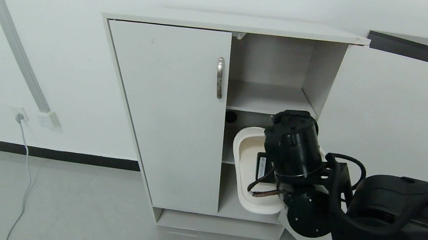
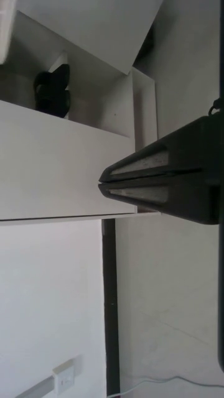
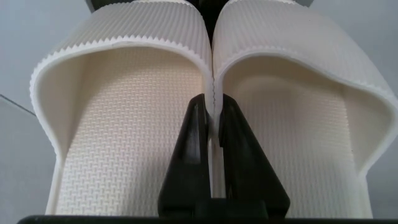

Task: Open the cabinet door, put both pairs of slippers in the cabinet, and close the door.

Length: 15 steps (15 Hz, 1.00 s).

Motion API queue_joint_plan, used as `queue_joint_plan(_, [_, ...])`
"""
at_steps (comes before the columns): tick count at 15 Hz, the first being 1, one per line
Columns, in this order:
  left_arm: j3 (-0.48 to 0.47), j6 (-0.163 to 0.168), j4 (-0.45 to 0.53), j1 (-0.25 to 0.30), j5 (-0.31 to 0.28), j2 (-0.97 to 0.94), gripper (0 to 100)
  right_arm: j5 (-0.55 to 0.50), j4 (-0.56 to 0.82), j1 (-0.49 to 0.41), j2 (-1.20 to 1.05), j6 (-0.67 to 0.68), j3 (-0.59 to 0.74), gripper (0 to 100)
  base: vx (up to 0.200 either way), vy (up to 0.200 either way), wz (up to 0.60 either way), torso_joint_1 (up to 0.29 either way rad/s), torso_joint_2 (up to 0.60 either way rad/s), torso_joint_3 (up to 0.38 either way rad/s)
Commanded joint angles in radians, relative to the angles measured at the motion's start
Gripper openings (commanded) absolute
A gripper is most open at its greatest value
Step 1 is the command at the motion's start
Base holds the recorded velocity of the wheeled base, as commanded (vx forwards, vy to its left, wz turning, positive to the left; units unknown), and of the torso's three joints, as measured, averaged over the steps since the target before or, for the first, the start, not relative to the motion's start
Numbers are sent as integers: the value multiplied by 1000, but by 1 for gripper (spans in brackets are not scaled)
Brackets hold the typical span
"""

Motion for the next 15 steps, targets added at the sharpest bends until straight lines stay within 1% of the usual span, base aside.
queue_joint_plan(1, [0,-2,0,0,0,1,0,-1,-27,3,-34,-37,-21,0,0,0,0,0,0,0])
queue_joint_plan(5, [0,-3,0,0,-3,1,0,-3,-117,-5,-35,-85,2,0,0,0,0,0,0,0])
queue_joint_plan(12, [0,-3,0,0,-3,0,0,-3,-125,-5,-31,-87,4,0,0,0,0,0,0,0])
queue_joint_plan(15, [0,-2,0,0,0,1,0,-3,-126,-5,-28,-87,1,0,200,0,0,-4,4,1])
